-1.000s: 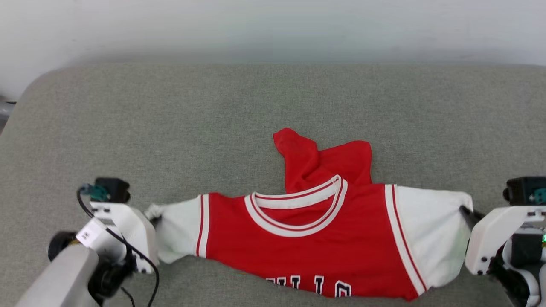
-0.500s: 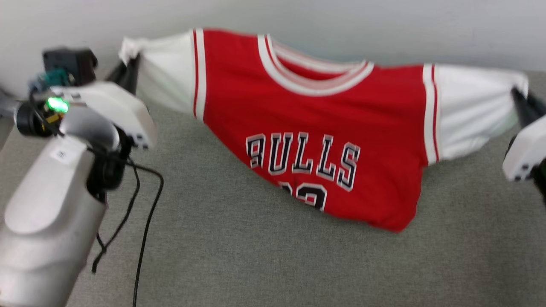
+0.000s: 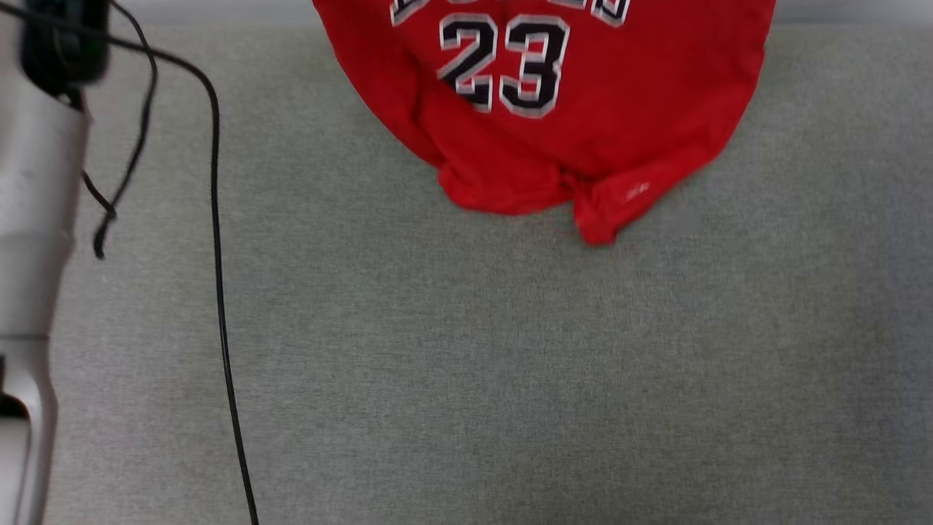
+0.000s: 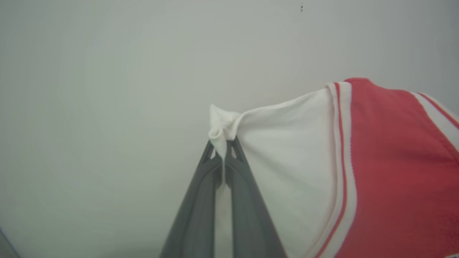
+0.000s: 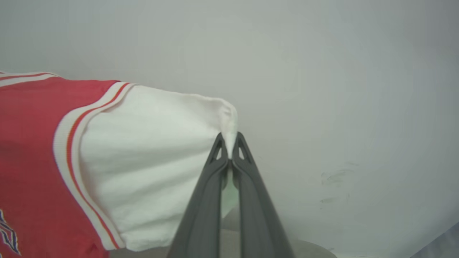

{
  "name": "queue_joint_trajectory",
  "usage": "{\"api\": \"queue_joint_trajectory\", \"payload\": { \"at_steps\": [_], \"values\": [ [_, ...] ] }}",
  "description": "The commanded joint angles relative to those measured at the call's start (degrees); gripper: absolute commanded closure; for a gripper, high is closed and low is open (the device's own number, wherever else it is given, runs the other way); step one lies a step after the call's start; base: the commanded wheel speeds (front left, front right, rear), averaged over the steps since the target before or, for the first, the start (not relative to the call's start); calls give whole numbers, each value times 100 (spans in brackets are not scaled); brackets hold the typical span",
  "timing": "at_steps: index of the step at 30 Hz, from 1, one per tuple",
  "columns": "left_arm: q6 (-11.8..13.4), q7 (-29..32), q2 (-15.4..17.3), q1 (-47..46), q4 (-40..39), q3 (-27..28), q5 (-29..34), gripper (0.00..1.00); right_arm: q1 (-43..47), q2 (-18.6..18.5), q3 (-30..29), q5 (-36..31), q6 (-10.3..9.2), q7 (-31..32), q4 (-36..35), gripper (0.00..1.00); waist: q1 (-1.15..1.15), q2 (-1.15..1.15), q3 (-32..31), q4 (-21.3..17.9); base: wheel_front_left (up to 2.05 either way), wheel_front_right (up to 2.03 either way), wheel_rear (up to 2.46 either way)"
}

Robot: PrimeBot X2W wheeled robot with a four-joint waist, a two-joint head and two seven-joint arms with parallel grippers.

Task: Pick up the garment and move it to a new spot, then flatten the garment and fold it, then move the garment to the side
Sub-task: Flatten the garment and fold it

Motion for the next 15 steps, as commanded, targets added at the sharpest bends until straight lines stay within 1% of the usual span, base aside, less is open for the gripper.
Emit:
{"api": "queue_joint_trajectory", "payload": {
  "at_steps": [1,5,10,15],
  "values": [
    [-36,-77,54,-221,91,18,62,100,-269,-39,32,-53,-6,-69,136,100,-1,0,275,-121,0,0,0],
    [-144,-336,137,-887,419,33,196,100,-1180,-24,147,-209,-7,-341,617,100,-1,0,615,-230,0,0,0],
    [-251,-516,231,-1590,640,93,257,100,-2200,1,223,-391,-7,-578,1058,100,-1,0,1076,-305,0,0,0],
    [-339,-699,303,-1998,805,130,275,100,-2846,133,288,-469,-7,-793,1343,100,-1,0,1469,-349,0,0,0]
  ]
}}
